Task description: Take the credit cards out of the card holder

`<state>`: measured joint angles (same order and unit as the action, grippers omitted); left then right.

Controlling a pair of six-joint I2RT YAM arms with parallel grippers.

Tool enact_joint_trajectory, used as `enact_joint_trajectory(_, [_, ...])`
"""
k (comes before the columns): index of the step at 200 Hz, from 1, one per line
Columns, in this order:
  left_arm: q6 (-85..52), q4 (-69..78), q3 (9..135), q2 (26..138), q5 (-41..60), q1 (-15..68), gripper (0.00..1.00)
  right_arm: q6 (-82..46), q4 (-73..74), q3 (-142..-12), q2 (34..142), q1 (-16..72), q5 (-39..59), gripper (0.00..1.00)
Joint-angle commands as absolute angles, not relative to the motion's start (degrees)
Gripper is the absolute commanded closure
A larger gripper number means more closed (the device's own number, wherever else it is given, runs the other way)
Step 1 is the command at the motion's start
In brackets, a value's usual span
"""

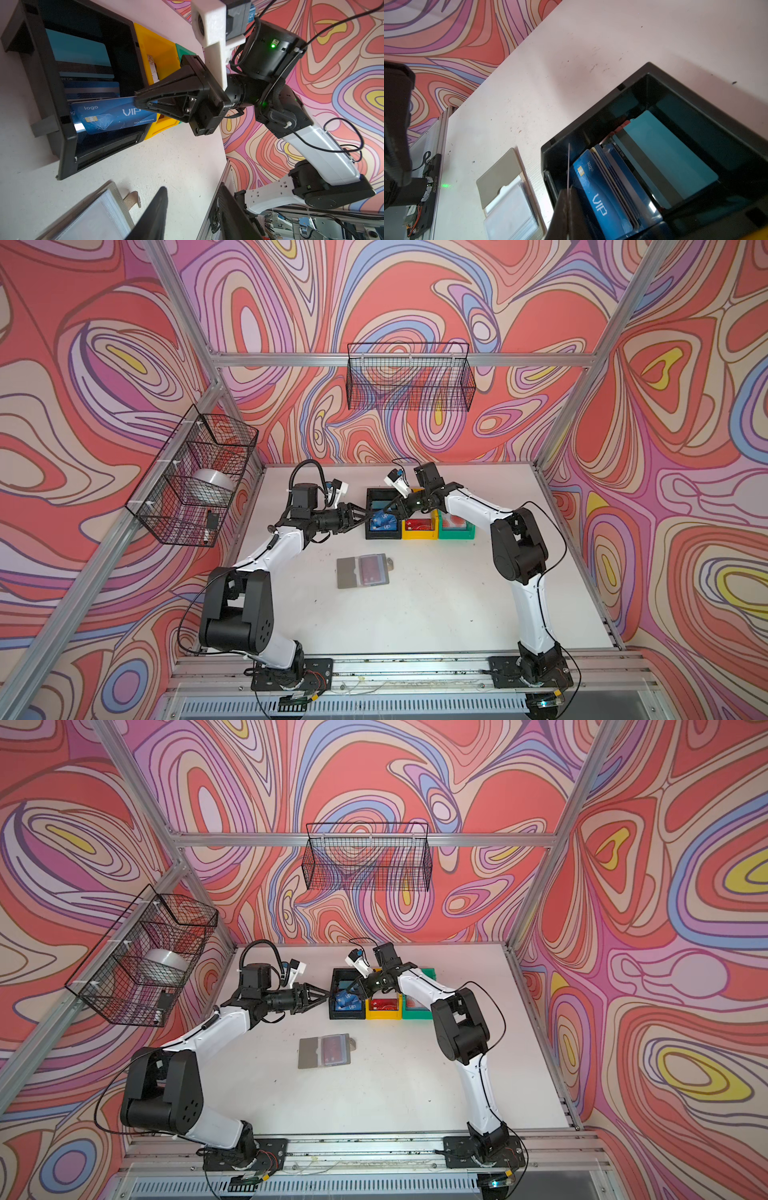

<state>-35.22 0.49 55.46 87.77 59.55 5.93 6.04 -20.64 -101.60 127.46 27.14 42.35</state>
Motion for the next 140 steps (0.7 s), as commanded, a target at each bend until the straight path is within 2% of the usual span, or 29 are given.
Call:
enact_joint_trajectory(1, [-35.7, 2.3, 55.1, 88.2, 60.5, 5.7, 0.57, 6.7, -21.0, -102.0, 127.2, 27.6, 42.1, 1.0])
enact_joint_trajectory(50, [-35.7, 2.2, 55.2, 87.9, 60.6, 5.7, 0.57, 6.7, -21.4, -102.5, 127.6, 28.0, 42.3, 1.0])
enact_joint_trajectory(83, [-35.7, 2.2, 55.5, 88.1, 60.7, 5.7, 0.57, 6.5, -21.9, -103.2, 127.9, 28.0, 41.8, 0.83])
enact_joint_trajectory(106, [-35.8, 2.2, 55.6, 88.2, 60.8, 5.7, 0.57, 6.7, -22.8, -103.7, 128.0, 28.0, 41.5, 0.76])
enact_joint_trajectory(140, [-35.9, 2.5, 55.6, 88.6, 61.1, 5.7, 0.57, 7.5, -24.2, -104.3, 127.8, 28.0, 40.5, 0.71])
